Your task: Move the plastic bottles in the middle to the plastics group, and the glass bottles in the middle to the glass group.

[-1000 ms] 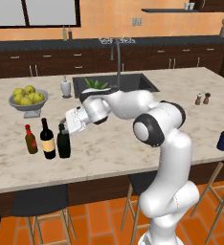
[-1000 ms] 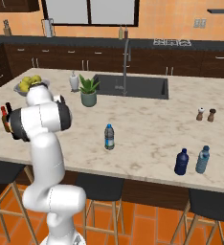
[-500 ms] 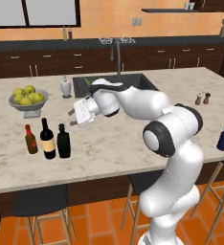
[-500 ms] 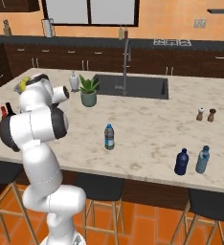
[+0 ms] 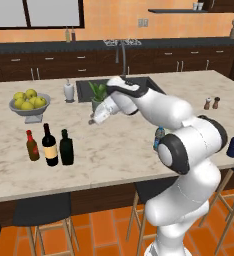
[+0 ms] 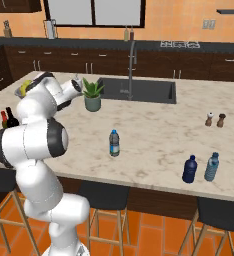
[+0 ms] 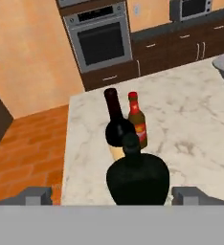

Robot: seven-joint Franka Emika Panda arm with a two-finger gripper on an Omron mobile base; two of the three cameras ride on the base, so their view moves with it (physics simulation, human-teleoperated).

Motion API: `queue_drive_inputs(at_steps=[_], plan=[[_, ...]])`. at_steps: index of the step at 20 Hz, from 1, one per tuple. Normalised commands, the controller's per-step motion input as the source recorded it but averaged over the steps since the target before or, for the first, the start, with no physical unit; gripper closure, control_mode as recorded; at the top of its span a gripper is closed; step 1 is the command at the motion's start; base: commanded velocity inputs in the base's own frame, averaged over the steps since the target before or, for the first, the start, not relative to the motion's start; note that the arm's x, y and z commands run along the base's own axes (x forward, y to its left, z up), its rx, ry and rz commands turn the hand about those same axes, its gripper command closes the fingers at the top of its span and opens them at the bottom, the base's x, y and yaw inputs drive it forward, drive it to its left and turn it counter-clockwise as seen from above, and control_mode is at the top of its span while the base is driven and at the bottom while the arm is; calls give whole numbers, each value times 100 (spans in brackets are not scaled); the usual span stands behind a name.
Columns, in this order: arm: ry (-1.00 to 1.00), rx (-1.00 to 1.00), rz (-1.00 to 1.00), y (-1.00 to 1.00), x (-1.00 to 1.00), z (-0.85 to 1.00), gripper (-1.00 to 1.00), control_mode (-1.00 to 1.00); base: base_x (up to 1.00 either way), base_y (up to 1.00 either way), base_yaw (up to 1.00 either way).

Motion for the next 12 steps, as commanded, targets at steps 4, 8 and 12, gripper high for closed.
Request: queue_drive_inputs(at_steps=[4,8,12], plan=[[79,-34,-48,-94,30,-9,-100,-100,0,0,0],[80,-39,-53,-88,34,-15,-100,-100,0,0,0],[54,-40,-56,-76,9,-31,-100,-100,0,0,0]])
